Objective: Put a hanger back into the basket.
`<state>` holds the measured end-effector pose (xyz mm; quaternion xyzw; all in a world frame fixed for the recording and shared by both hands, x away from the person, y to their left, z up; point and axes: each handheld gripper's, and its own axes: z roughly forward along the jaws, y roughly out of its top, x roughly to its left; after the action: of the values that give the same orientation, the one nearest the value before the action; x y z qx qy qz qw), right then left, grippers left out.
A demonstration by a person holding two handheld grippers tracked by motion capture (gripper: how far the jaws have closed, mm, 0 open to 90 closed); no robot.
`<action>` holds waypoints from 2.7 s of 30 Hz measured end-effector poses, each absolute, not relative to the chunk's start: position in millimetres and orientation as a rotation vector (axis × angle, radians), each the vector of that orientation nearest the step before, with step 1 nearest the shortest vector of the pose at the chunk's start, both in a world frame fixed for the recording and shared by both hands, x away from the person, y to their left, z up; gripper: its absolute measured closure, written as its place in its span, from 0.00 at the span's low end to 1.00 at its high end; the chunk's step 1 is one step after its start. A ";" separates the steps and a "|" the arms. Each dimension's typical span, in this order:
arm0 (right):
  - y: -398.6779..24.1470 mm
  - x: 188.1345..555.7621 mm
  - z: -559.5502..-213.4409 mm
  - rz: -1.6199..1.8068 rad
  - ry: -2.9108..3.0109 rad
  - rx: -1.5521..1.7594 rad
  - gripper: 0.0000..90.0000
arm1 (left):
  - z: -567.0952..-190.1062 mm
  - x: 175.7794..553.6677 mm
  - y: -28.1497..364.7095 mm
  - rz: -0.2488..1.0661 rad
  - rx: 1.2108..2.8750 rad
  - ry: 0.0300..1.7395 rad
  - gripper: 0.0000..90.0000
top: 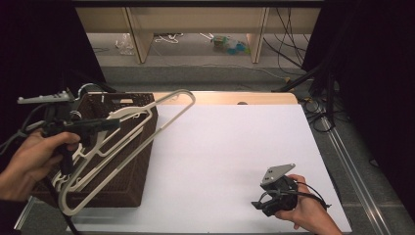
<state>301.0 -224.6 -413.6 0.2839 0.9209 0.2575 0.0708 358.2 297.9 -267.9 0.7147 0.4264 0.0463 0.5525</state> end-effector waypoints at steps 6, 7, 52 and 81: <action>-224.8 302.4 -415.3 0.762 2.779 0.846 0.40 | -267.0 371.8 333.7 0.174 1.651 1.076 0.95; -225.0 303.0 -415.6 0.762 2.781 0.838 0.40 | -267.5 373.6 337.0 0.181 1.647 1.084 0.95; -225.8 304.8 -422.2 0.743 2.803 0.858 0.40 | -344.3 438.7 399.5 0.208 1.790 1.201 0.94; -228.2 305.4 -421.3 0.746 2.793 0.855 0.39 | -404.3 454.5 410.4 0.371 1.929 1.512 0.82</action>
<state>305.4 -228.2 -421.3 0.2829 0.9246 0.2469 0.0634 454.5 410.4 -404.3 0.7358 0.5767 0.1417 0.3255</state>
